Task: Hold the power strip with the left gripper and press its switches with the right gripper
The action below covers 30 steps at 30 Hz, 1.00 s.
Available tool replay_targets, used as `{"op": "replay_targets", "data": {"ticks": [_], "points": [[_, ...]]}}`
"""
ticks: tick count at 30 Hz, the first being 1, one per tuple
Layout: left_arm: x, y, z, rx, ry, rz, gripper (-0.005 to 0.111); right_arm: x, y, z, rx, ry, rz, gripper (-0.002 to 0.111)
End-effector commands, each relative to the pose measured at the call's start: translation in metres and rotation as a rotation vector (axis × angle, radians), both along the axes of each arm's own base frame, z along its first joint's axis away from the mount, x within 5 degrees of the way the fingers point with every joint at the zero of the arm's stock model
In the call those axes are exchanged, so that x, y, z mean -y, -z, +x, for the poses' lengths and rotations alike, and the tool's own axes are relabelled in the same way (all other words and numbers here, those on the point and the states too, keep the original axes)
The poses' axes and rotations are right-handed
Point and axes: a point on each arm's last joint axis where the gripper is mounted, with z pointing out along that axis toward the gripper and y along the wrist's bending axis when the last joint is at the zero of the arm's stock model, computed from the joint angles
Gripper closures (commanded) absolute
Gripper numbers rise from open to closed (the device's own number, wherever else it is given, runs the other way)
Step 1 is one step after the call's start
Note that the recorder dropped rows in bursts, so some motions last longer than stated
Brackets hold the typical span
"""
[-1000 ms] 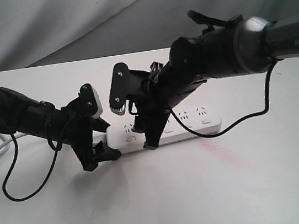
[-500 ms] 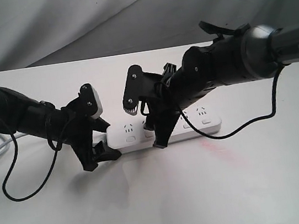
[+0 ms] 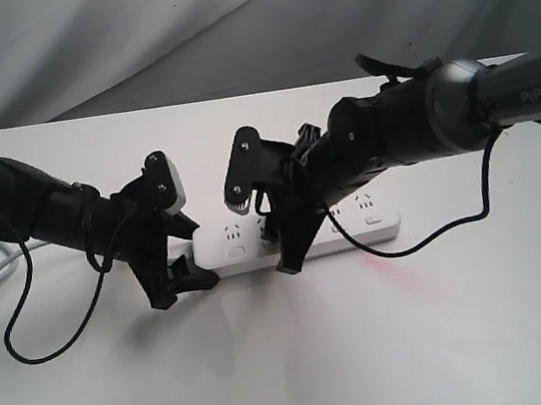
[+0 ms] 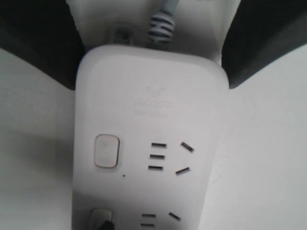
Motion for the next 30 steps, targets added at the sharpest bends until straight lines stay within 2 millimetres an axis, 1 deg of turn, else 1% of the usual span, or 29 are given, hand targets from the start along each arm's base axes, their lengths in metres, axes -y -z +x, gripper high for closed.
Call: {"op": "replay_targets", "data": {"ticks": [1, 6, 13, 26, 30], "points": [[0.003, 0.000, 0.000, 0.004, 0.014, 0.002, 0.047, 0.003, 0.007, -0.001, -0.036, 0.006, -0.013, 0.055], [0.003, 0.000, 0.000, 0.004, 0.014, 0.002, 0.047, 0.003, 0.011, -0.002, -0.054, 0.004, -0.019, 0.055], [0.003, 0.000, 0.000, 0.004, 0.014, 0.002, 0.047, 0.004, 0.023, -0.005, -0.111, -0.003, -0.043, 0.055], [0.003, 0.000, 0.000, 0.004, 0.014, 0.002, 0.047, 0.004, 0.025, -0.007, -0.136, -0.006, -0.049, 0.055], [0.003, 0.000, 0.000, 0.004, 0.014, 0.002, 0.047, 0.005, 0.030, -0.008, -0.152, -0.008, -0.057, 0.055]]}}
